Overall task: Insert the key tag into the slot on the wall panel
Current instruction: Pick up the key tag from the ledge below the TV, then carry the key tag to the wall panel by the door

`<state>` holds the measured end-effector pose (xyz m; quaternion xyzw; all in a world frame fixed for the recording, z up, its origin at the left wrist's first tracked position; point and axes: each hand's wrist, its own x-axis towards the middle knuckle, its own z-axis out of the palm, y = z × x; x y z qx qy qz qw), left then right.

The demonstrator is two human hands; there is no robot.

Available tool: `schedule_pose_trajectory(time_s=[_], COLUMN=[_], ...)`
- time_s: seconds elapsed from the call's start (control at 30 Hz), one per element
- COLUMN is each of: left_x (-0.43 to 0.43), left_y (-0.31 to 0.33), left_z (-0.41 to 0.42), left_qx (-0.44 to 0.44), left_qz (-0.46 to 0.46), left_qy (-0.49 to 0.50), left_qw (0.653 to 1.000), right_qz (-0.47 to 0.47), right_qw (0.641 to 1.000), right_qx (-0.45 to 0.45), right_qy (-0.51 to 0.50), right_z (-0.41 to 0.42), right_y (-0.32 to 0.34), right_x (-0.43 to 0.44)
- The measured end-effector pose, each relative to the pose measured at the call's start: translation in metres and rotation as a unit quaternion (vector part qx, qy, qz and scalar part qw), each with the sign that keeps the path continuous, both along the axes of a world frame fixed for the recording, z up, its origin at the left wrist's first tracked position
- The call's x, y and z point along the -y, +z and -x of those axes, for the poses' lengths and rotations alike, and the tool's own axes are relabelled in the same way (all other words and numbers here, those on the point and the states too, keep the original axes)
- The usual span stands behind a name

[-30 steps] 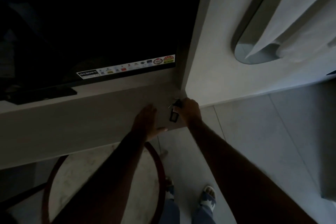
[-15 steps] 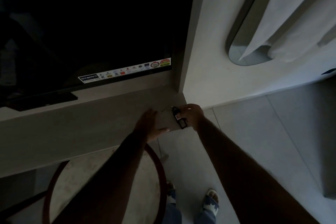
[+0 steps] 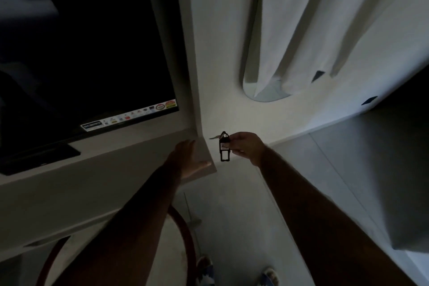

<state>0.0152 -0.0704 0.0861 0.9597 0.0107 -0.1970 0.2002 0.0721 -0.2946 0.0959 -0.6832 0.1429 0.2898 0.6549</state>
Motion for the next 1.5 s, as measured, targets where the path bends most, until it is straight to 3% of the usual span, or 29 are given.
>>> schedule_pose_trajectory(time_s=[0.37, 0.9, 1.07, 1.5], left_x=[0.119, 0.338, 0.411, 0.544], left_y=[0.102, 0.264, 0.301, 0.344], left_z=[-0.039, -0.090, -0.097, -0.142], left_qx=[0.059, 0.215, 0.277, 0.314], left_qz=[0.010, 0.055, 0.108, 0.115], left_qy=[-0.094, -0.181, -0.208, -0.296], left_qw=[0.994, 0.958, 0.932, 0.895], right_qz=[-0.030, -0.056, -0.039, -0.004], right_qw=[0.982, 0.914, 0.894, 0.865], right_qx=[0.166, 0.355, 0.386, 0.406], right_qy=[-0.090, -0.191, -0.223, -0.297], right_z=[0.002, 0.025, 0.039, 0.036], right_y=[0.124, 0.305, 0.330, 0.354], right_x=[0.134, 0.362, 0.427, 0.548])
